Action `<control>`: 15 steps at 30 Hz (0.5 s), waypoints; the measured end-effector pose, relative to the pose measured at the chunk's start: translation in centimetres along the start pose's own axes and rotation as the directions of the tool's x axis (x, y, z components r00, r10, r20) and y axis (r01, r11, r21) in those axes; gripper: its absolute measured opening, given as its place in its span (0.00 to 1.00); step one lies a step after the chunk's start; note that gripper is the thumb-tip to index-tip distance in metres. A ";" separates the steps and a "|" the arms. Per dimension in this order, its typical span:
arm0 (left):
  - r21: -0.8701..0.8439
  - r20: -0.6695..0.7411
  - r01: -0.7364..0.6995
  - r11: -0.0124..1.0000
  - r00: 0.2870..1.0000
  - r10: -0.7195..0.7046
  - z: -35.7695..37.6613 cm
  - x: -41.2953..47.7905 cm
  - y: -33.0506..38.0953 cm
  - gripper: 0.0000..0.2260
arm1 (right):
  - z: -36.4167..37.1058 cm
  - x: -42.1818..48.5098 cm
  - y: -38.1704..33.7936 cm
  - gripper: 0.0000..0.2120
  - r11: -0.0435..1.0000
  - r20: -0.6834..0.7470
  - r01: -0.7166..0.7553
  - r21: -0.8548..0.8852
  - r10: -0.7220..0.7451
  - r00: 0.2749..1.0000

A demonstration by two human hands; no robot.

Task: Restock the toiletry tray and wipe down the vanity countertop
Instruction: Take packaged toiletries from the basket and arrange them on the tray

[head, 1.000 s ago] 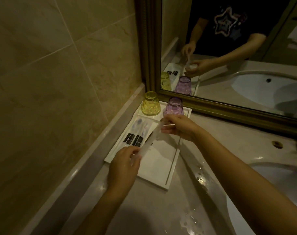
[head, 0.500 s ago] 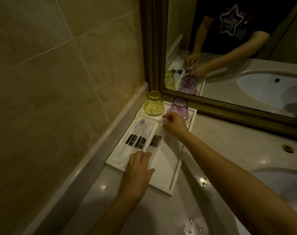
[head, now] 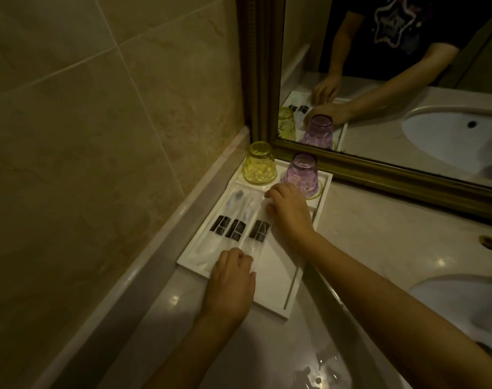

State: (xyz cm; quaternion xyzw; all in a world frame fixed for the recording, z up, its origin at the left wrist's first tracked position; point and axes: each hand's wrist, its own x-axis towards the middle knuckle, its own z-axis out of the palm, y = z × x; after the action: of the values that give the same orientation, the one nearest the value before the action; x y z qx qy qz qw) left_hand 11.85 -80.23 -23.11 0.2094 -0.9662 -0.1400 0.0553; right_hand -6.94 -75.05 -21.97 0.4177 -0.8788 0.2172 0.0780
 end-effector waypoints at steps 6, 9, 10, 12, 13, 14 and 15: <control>0.021 0.010 -0.007 1.000 1.000 0.007 -0.1 0.1 0.1 0.13 | 0.5 -0.3 0.0 0.12 0.999 0.047 0.019 -0.046 -0.017 0.999; 0.021 0.018 -0.020 1.000 1.000 0.020 -0.4 0.1 0.2 0.13 | 0.4 -0.2 0.1 0.13 1.000 0.069 -0.005 -0.012 0.006 0.998; 0.011 0.017 -0.020 1.000 1.000 0.020 -0.6 0.0 0.2 0.13 | 0.2 -0.2 0.1 0.13 1.000 0.081 -0.009 0.002 0.009 0.997; -0.027 0.003 -0.010 1.000 1.000 0.010 -1.2 0.0 0.4 0.13 | -0.4 -0.2 0.2 0.14 0.999 0.100 -0.011 0.030 0.008 0.995; -0.041 -0.013 -0.006 0.999 1.000 0.005 -1.6 0.1 0.6 0.14 | -0.8 -0.2 0.3 0.14 0.999 0.108 -0.011 0.035 0.007 0.994; -0.051 -0.033 0.000 0.999 0.999 -0.001 -2.1 0.3 0.8 0.14 | -1.3 -0.3 0.3 0.15 0.999 0.119 -0.011 0.034 0.007 0.993; -0.058 -0.052 0.007 0.998 0.999 -0.010 -2.5 0.7 1.0 0.14 | -1.8 -0.5 0.4 0.16 0.999 0.131 -0.012 0.031 0.008 0.991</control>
State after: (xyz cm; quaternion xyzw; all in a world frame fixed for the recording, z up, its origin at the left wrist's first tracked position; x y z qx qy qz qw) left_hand 11.27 -80.26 -20.36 0.2153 -0.9591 -0.1625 0.0858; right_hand -6.96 -73.72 -20.67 0.4278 -0.8806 0.2035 0.0127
